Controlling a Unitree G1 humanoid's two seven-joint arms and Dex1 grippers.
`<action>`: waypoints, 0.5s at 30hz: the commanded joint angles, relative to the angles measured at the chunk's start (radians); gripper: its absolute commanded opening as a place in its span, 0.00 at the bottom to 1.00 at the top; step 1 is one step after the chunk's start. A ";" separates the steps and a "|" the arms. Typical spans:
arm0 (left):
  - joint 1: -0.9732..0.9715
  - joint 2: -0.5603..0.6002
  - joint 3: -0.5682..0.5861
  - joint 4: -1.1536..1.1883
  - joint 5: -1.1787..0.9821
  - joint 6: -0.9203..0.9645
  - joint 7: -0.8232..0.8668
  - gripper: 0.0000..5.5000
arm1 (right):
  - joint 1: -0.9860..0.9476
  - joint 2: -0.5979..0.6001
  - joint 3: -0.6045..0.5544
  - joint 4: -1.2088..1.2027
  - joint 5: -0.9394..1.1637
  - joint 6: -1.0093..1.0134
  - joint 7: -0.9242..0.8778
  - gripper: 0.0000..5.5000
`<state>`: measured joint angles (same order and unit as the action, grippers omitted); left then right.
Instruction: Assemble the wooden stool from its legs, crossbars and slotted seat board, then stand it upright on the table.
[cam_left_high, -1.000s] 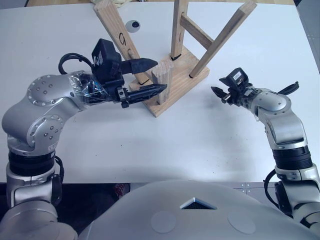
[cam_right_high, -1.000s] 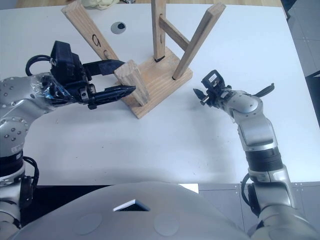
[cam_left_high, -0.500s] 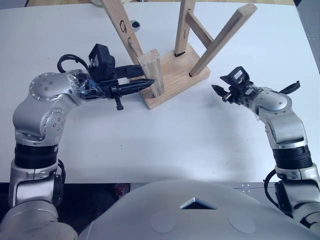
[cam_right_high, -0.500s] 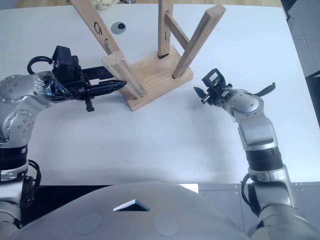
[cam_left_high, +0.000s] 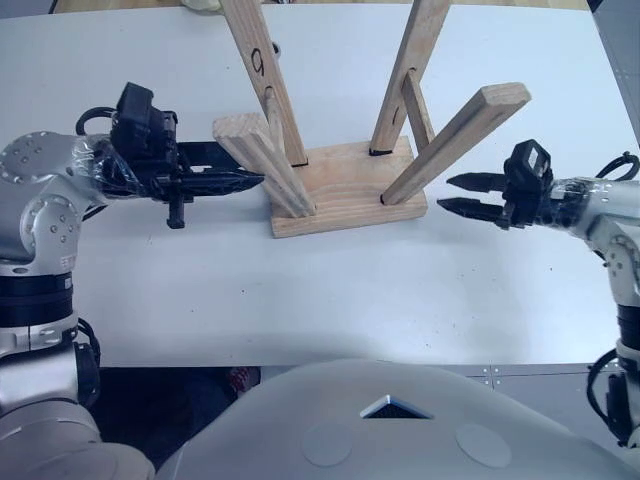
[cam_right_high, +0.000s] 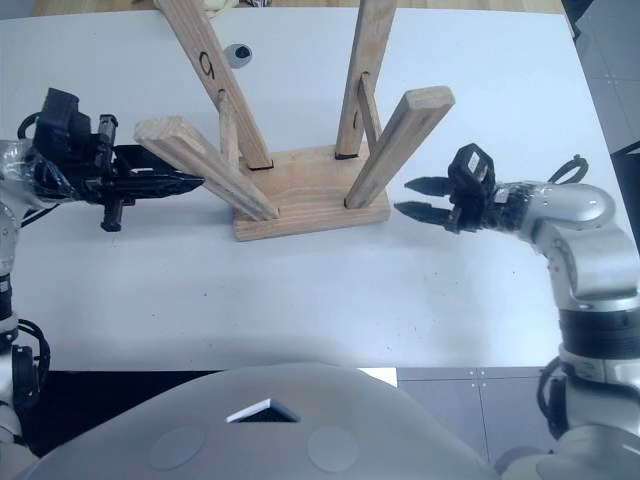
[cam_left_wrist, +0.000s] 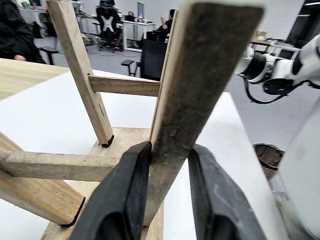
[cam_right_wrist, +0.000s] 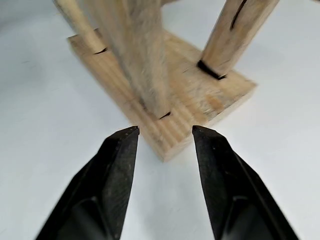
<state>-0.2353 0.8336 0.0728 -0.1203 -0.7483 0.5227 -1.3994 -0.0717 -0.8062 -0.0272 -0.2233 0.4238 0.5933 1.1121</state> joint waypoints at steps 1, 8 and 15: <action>-0.022 0.026 -0.004 0.029 -0.025 0.028 -0.088 0.18 | -0.034 0.006 0.034 0.021 0.002 0.010 0.000 0.48; -0.039 0.013 -0.013 0.063 0.016 -0.006 -0.122 0.18 | 0.019 0.033 0.103 -0.078 0.108 0.095 0.030 0.52; -0.042 0.004 -0.021 0.055 0.018 -0.009 -0.125 0.18 | 0.013 0.109 0.073 -0.082 0.220 0.186 -0.043 0.46</action>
<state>-0.2706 0.8471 0.0626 -0.0575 -0.7326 0.5027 -1.5267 -0.0438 -0.7431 0.0448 -0.2847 0.6192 0.7656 1.0976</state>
